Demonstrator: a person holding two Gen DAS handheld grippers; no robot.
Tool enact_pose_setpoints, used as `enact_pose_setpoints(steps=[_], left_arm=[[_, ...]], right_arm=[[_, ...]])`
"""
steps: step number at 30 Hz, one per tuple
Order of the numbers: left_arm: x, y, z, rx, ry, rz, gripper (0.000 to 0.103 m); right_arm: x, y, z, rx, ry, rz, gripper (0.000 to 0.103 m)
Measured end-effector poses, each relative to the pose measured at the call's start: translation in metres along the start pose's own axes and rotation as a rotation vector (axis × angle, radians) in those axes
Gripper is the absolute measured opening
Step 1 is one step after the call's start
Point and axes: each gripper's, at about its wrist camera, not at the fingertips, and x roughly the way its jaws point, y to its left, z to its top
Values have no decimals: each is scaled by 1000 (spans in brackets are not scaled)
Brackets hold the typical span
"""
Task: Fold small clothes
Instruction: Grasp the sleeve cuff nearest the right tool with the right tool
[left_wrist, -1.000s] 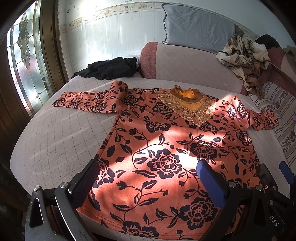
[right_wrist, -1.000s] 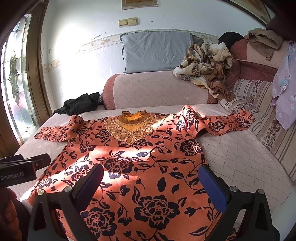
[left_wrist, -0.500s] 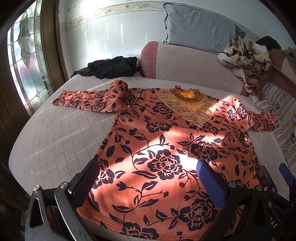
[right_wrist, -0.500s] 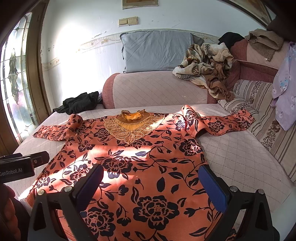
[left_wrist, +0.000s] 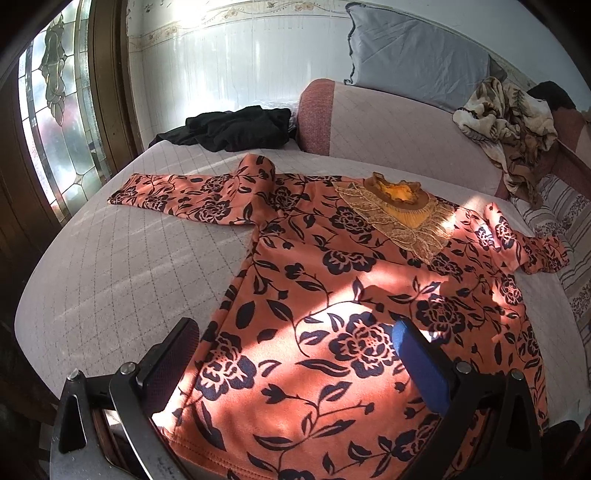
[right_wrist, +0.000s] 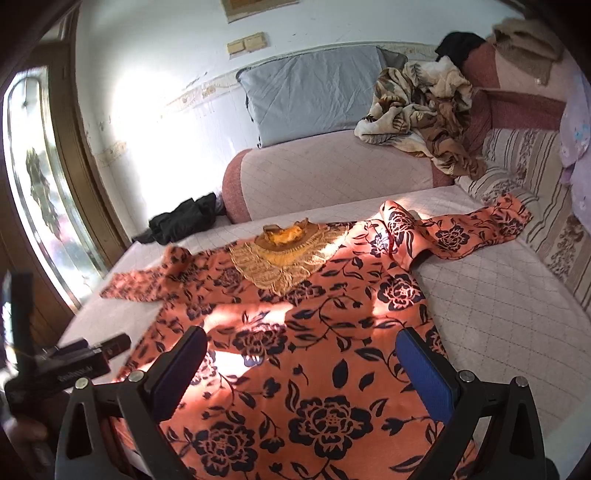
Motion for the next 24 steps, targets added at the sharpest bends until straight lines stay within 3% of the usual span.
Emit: enact_pose_setpoints(steps=[4,9,12,17,19,23,24], left_arm=[[33,54,22,-111,20,64,103],[83,112,42,-218,70,164,103],[107,129,47,-238,76,213,103],[131,139,46,-264,86,235,103],[135,140,47,-277,87,230,103],[142,141,48,-283,96,225,103],[144,142,47,-288,104,214,103]], right_arm=[[20,-102,53,234,-3,4,103],[84,-265,85,593,70,-119,102],[116,-331,97,701,91,-186,91],[167,-385,124,717,107,-340,75],[180,-404,127,782,81,-377,60],[208,-417,129,793,114,-452,47],[211,-416,130,771,111,-478,28]])
